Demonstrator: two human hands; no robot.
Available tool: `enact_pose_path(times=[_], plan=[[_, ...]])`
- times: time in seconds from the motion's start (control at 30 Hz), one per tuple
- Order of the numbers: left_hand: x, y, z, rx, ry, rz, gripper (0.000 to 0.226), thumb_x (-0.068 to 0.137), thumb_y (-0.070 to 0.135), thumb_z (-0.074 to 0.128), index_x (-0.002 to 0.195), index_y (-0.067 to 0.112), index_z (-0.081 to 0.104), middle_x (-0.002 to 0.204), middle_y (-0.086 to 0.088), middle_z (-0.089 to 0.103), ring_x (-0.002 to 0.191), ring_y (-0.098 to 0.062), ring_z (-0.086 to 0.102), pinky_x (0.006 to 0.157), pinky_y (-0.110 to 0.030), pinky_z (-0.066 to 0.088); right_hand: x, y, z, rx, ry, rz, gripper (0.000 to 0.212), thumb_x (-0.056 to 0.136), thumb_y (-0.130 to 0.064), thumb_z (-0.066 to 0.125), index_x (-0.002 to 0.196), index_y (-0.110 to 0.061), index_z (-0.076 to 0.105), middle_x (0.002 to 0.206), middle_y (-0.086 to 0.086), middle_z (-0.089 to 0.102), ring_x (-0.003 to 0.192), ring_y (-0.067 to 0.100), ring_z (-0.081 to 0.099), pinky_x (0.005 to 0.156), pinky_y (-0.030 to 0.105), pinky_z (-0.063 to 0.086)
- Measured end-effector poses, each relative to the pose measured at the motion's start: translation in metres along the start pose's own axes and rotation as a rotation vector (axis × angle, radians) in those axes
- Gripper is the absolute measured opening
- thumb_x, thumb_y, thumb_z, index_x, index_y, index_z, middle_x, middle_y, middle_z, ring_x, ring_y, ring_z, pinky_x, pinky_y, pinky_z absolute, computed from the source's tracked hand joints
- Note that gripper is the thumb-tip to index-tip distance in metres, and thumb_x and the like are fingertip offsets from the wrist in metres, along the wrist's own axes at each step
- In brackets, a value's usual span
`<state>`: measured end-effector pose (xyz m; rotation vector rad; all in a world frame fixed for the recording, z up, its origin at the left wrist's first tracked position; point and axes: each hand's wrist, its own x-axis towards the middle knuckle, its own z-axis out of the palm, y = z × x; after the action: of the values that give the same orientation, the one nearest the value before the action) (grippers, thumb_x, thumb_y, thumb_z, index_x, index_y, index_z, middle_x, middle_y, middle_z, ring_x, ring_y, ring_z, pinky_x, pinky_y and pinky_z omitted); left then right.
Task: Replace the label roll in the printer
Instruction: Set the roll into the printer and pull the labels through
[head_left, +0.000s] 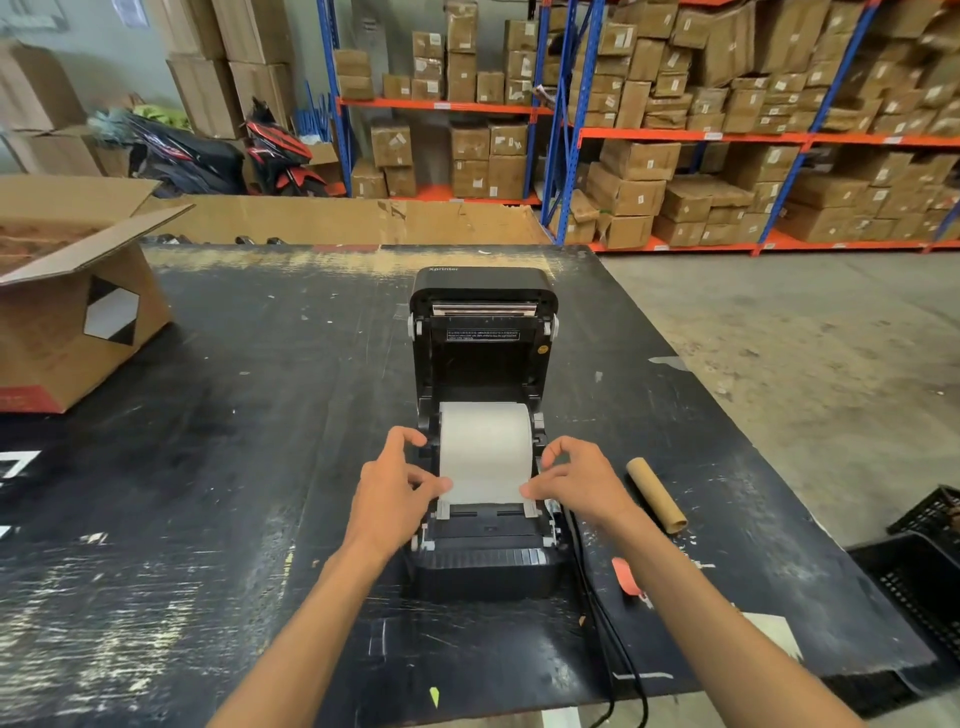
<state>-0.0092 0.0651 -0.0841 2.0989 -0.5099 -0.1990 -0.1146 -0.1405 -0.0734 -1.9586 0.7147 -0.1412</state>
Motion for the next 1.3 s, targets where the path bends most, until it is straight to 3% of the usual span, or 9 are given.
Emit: enact_pose_path(times=[0.2,0.4,0.5,0.6,0.67,0.73,0.83,0.97,1.3], plan=[[0.004,0.001,-0.001,0.077,-0.107,0.034,0.049,0.083,0.023,0.077,0.115,0.027,0.04,0.073,0.006,0.076,0.068,-0.006,0.066,0.071,-0.026,0.047,0.006,-0.01,-0.013,-0.021,-0.13,0.04,0.041,0.06,-0.012,0.087,0.088,-0.016,0.057,0.074,0.01,0.07,0.071,0.021,0.062,0.075,0.039,0.051],[0.008,0.005,-0.006,0.107,-0.144,0.021,0.052,0.081,0.025,0.079,0.117,0.027,0.043,0.07,0.007,0.075,0.063,-0.005,0.065,0.069,-0.026,0.05,0.007,-0.005,-0.008,-0.022,-0.046,-0.028,0.041,0.067,-0.006,0.087,0.087,-0.015,0.052,0.062,0.01,0.07,0.072,0.022,0.069,0.091,0.045,0.056],[0.002,0.008,-0.006,0.211,-0.013,0.076,0.049,0.076,0.034,0.082,0.111,0.03,0.046,0.062,0.01,0.072,0.058,-0.004,0.065,0.066,-0.03,0.054,0.009,-0.005,-0.009,-0.063,-0.059,-0.049,0.042,0.067,-0.006,0.086,0.089,-0.014,0.052,0.075,0.019,0.076,0.083,0.027,0.076,0.092,0.046,0.056],[-0.008,0.013,-0.004,0.303,0.125,0.219,0.028,0.077,0.04,0.078,0.088,0.028,0.055,0.059,0.009,0.063,0.055,-0.005,0.058,0.055,-0.024,0.043,0.011,-0.007,-0.01,-0.135,-0.102,-0.052,0.04,0.071,-0.007,0.085,0.092,-0.014,0.052,0.079,0.014,0.078,0.084,0.023,0.076,0.091,0.044,0.056],[-0.014,0.016,-0.001,0.359,0.019,0.352,0.012,0.083,0.042,0.071,0.08,0.031,0.067,0.072,0.014,0.063,0.064,-0.005,0.057,0.06,-0.021,0.043,0.011,-0.01,-0.01,-0.193,-0.132,-0.061,0.04,0.072,-0.008,0.084,0.093,-0.016,0.051,0.08,0.011,0.078,0.083,0.023,0.075,0.091,0.044,0.056],[-0.017,0.013,0.004,0.474,-0.115,0.436,0.018,0.09,0.046,0.062,0.097,0.036,0.075,0.091,0.021,0.06,0.082,-0.003,0.057,0.072,-0.023,0.048,0.013,-0.012,-0.01,-0.225,-0.153,-0.071,0.04,0.071,-0.009,0.083,0.092,-0.018,0.05,0.08,0.011,0.078,0.083,0.025,0.075,0.091,0.047,0.056],[-0.019,0.005,0.007,0.514,-0.146,0.439,0.026,0.093,0.046,0.058,0.111,0.037,0.073,0.099,0.022,0.055,0.096,-0.006,0.056,0.076,-0.02,0.044,0.012,-0.014,-0.013,-0.234,-0.19,-0.072,0.042,0.07,-0.011,0.083,0.096,-0.018,0.051,0.08,0.009,0.078,0.083,0.025,0.075,0.092,0.046,0.056],[-0.02,0.001,0.007,0.512,-0.118,0.454,0.025,0.093,0.043,0.059,0.112,0.036,0.074,0.106,0.017,0.062,0.096,-0.007,0.057,0.076,-0.015,0.036,0.009,-0.014,-0.009,-0.211,-0.098,-0.083,0.05,0.067,-0.02,0.089,0.099,-0.02,0.051,0.071,0.005,0.076,0.075,0.017,0.073,0.082,0.037,0.057],[-0.015,0.003,0.008,0.572,-0.08,0.493,0.025,0.088,0.053,0.062,0.098,0.036,0.076,0.106,0.018,0.062,0.086,-0.005,0.049,0.078,-0.022,0.04,0.006,-0.012,0.01,-0.396,0.074,-0.107,0.051,0.061,-0.031,0.09,0.092,-0.027,0.05,0.071,-0.005,0.071,0.074,0.014,0.07,0.076,0.045,0.058]])
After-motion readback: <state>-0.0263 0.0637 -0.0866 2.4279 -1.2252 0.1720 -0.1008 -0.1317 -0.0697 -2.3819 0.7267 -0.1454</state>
